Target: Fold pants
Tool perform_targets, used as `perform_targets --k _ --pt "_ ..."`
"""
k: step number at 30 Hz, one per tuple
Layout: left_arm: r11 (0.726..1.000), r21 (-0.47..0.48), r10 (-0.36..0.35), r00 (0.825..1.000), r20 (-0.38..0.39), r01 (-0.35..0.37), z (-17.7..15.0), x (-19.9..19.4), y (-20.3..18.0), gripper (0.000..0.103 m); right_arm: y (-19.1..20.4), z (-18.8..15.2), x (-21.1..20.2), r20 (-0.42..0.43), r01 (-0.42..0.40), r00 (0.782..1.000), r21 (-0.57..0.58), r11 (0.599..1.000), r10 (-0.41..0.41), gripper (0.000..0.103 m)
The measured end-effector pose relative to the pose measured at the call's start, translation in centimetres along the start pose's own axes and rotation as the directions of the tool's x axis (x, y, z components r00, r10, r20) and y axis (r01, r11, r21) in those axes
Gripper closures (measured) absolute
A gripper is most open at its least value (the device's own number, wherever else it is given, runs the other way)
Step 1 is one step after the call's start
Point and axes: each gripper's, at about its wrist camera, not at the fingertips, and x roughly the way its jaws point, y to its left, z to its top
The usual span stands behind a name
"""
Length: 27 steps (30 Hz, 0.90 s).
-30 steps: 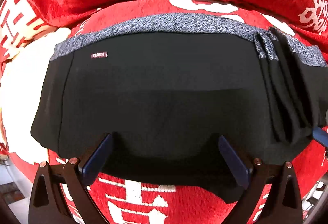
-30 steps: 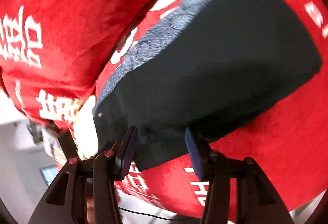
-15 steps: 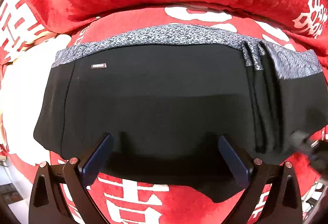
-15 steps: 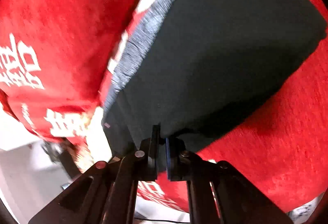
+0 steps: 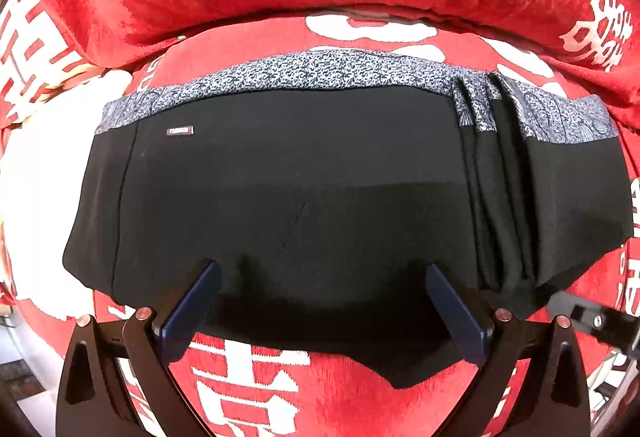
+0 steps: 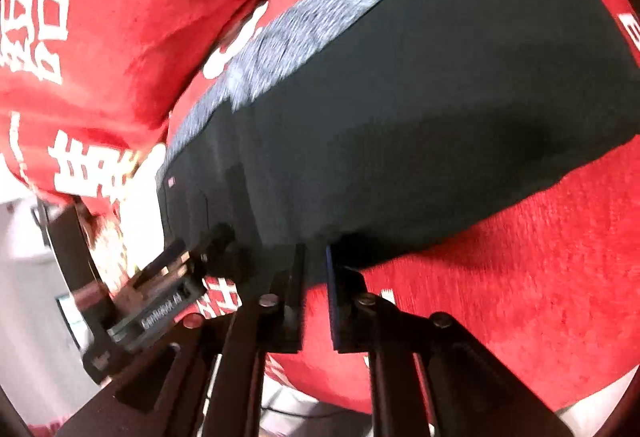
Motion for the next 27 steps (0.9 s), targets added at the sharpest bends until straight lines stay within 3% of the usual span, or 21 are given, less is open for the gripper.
perform_targets --k 3,6,9,13,17,19,24,27 --pt "1.0 -0.005 -0.001 1.0 -0.002 0.001 -0.3 -0.1 0.6 0.0 1.2 -0.7 -0.3 -0.007 0.043 0.999 -0.072 0.997 -0.044 0.087" --pt "1.0 -0.025 -0.002 1.0 -0.004 0.002 -0.8 -0.3 1.7 0.0 2.1 -1.1 -2.8 0.099 0.108 0.991 -0.144 0.984 -0.094 0.087" --pt "0.999 -0.039 -0.002 1.0 -0.004 0.001 -1.3 -0.2 2.7 0.0 4.7 0.2 -4.9 0.23 0.208 0.962 -0.247 0.947 -0.151 0.087" --pt "0.999 -0.053 0.004 1.0 -0.007 -0.004 -1.9 -0.2 3.7 0.0 6.7 5.1 -3.6 0.305 0.311 0.926 -0.285 0.907 -0.222 0.087" --pt "0.997 -0.074 -0.008 1.0 -0.014 0.007 -2.3 -0.1 4.5 0.0 6.5 8.6 -0.3 0.281 0.354 0.919 -0.278 0.893 -0.276 0.087" --pt "0.997 -0.08 -0.015 1.0 -0.02 0.013 -2.5 0.1 4.9 0.0 5.7 8.7 1.8 0.208 0.364 0.926 -0.259 0.895 -0.316 0.087" --pt "0.996 -0.091 -0.015 0.999 -0.028 0.013 -3.0 0.4 5.9 0.0 6.0 5.7 2.8 0.178 0.359 0.931 -0.286 0.889 -0.318 0.087" --pt "0.994 -0.108 -0.021 0.999 -0.033 0.017 -3.0 0.5 6.5 0.0 6.9 4.0 2.7 0.19 0.399 0.916 -0.328 0.856 -0.354 0.083"
